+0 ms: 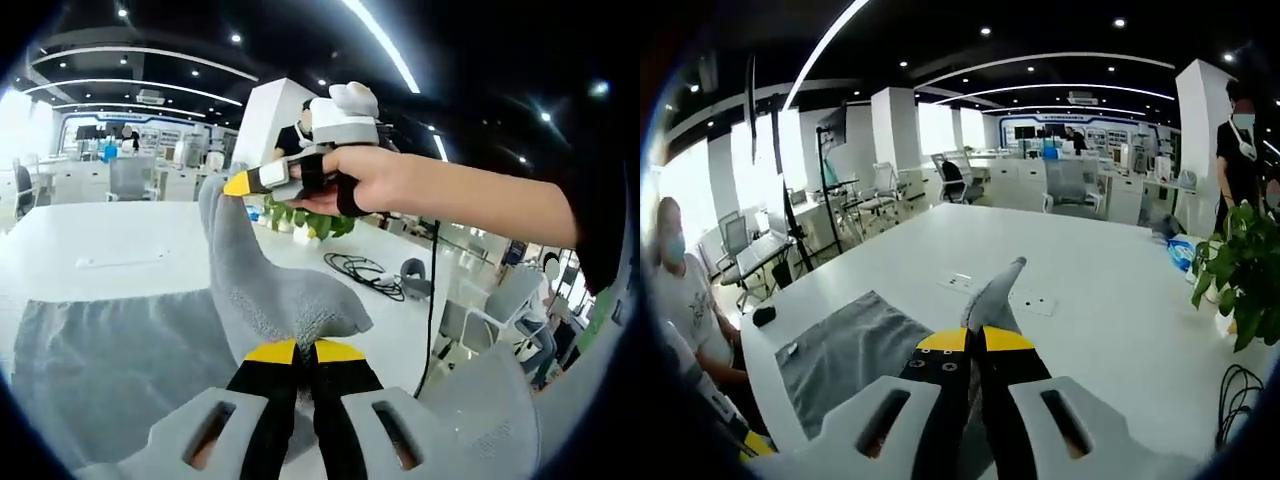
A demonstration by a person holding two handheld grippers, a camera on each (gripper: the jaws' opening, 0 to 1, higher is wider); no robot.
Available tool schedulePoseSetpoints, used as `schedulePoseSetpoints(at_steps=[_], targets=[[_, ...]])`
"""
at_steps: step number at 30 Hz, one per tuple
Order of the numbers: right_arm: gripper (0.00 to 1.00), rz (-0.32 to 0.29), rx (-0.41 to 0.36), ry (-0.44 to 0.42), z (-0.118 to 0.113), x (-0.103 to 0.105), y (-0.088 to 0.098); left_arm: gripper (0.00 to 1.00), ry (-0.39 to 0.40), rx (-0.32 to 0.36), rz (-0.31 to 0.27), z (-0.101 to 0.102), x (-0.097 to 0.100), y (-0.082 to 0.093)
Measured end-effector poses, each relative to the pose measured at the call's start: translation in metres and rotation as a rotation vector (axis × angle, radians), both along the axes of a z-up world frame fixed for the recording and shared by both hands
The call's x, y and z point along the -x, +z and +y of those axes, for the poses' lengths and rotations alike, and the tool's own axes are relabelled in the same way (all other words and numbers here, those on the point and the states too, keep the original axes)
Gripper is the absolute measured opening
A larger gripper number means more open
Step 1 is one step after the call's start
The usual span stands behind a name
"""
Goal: Fold the towel on the table until its edges align and the towel forms a compact rectangular stack.
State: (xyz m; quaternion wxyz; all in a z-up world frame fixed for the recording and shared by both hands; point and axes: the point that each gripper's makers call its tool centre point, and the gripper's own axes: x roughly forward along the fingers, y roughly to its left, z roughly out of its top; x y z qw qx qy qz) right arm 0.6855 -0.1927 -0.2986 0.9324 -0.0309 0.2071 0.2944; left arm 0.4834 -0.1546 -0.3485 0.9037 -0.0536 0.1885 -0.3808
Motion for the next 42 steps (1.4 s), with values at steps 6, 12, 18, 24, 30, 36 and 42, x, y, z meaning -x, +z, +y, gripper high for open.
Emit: schedulePoseSetpoints(at_steps=[6, 12, 18, 24, 30, 36, 42], targets=[[0.00, -0.005, -0.013, 0.028, 0.027, 0.006, 0.004, 0.03, 0.040, -0.002, -0.020, 0.031, -0.005, 0.007], [0.00, -0.006, -0.014, 0.055, 0.052, 0.008, 0.005, 0.03, 0.043, -0.030, -0.031, 0.057, -0.003, 0.005], [0.00, -0.011, -0.018, 0.088, 0.086, 0.010, 0.009, 0.03, 0.117, -0.012, -0.020, 0.087, -0.003, 0.004], [0.00, -0.016, -0.035, 0.119, 0.123, 0.007, 0.015, 0.03, 0.151, -0.018, -0.031, 0.111, 0.000, 0.008], [0.00, -0.019, -0.032, 0.161, 0.157, 0.008, 0.018, 0.03, 0.216, 0.006, -0.043, 0.141, -0.002, 0.016], [0.00, -0.011, -0.009, 0.202, 0.183, 0.010, 0.015, 0.03, 0.263, -0.006, -0.056, 0.174, -0.005, 0.018], [0.00, -0.004, 0.007, 0.248, 0.210, 0.015, 0.009, 0.03, 0.326, 0.011, -0.040, 0.194, -0.003, 0.014]])
